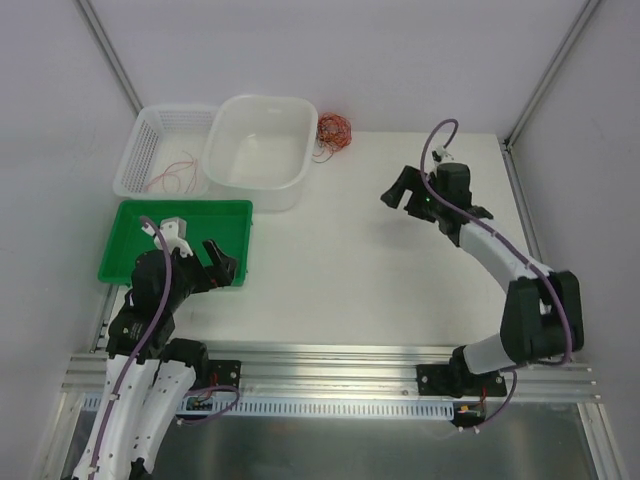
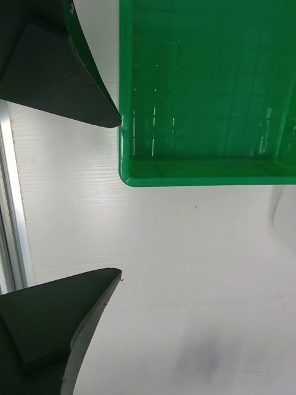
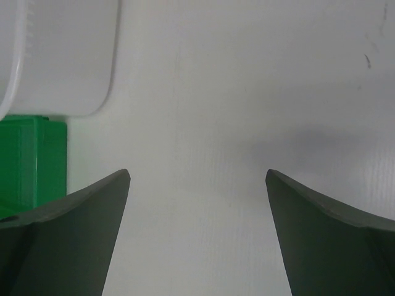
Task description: Untangle the cables
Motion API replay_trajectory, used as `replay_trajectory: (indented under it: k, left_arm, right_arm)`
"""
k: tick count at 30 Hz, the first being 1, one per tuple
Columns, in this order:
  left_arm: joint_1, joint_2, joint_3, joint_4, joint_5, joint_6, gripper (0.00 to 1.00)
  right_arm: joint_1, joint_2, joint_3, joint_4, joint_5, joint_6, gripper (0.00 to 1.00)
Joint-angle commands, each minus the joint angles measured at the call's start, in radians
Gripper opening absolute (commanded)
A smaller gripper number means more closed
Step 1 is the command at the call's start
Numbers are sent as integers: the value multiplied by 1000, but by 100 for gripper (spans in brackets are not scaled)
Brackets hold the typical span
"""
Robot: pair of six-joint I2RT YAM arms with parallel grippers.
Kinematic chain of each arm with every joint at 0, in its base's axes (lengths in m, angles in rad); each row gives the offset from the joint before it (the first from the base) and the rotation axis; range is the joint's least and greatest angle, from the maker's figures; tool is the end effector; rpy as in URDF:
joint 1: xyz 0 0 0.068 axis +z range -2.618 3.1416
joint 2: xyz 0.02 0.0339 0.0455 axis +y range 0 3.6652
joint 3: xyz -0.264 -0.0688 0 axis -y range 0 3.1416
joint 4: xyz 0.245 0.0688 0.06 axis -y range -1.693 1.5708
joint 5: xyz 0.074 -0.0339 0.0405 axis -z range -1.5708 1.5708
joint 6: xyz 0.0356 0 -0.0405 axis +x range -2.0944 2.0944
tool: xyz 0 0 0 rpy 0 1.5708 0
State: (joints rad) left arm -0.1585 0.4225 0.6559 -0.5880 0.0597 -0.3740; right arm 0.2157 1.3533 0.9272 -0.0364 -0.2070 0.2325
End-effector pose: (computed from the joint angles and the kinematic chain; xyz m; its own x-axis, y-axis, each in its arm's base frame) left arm 0.1047 -0.0189 0.2988 -0.3969 -0.3059 -0.8654 0.0728 0.9294 -0.3619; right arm 0.2996 0.0731 0.2761 -0.5138 0.1183 -0.8497 -0.2782 0.9139 0.2954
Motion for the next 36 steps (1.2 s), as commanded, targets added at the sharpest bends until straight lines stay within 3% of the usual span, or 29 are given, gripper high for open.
replay_trajectory:
  k: [1,5,13,36]
  left_arm:
    - [14,-18,-12,54,51,24,99]
    - [16,-19,-13,54,48,24,99]
    - [16,-21,-22,51,45,24,99]
    - [40,-79,-45,54,17,7,99]
  right_arm:
    - [36,165,160,257,-5,73,97]
    - [74,406,321,393,23,116,100]
    - [106,791,579,575,47,249,82]
    - [111,1268,1131,635,101,355,70]
